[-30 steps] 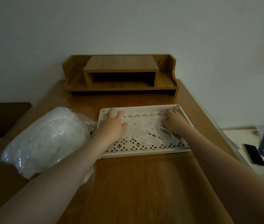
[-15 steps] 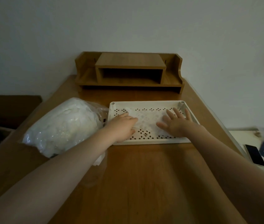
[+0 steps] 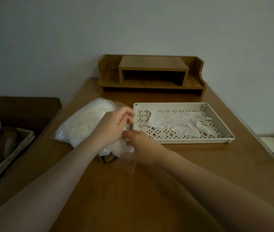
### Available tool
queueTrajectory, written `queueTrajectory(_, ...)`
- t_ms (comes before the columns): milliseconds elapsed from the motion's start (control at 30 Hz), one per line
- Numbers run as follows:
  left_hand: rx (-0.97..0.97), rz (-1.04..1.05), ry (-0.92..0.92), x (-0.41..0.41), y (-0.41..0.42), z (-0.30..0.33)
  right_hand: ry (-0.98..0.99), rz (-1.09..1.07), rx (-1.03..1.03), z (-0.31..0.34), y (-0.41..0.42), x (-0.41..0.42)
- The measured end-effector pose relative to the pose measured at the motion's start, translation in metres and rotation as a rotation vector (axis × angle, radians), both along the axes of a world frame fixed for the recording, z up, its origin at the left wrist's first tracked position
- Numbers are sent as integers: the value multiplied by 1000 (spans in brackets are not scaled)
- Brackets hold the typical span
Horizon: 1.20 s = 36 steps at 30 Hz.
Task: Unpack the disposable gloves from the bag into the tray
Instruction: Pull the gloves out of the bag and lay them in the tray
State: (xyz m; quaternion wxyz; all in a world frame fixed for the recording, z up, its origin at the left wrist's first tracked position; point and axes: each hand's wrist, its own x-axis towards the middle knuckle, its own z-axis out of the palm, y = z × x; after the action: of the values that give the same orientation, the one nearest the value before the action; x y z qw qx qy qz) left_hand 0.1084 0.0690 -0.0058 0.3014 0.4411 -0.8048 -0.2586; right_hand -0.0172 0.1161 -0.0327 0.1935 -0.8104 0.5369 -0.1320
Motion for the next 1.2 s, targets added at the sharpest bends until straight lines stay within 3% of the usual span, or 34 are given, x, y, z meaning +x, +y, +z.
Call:
queueTrajectory(133,32,16,11,1,3,-8,181,-101,-106,-7,-2,9)
queueTrajectory(233,50,-2,16,1,5,-11,138,-161,-144,-11,-7,6)
queueTrajectory(467,84,-40,21,6,3,-13,-268,-362,-74,3,-7,-21)
queueTrajectory(600,109,-23,23,3,3,-16,-859,-541,229,10,-7,-37)
queueTrajectory(700,144,28,110,1,2,-20,-1021,-555,332,8,-6,-40)
queueTrajectory(800,147,124,166,1,-1,-21,-935,-462,187,4,-5,-42)
queueTrajectory(933,126,232,111,-1,-6,-18,-342,-182,-302,1,-5,-42)
queueTrajectory(1000,75,250,60,-2,-8,-16,-204,-154,-423,-2,-10,-37)
queueTrajectory(1100,23,235,60,-2,-5,-12,-270,-171,-463,-2,-14,-29)
queueTrajectory(1200,-34,196,29,-1,5,-7,-503,-378,-257,7,-20,-28)
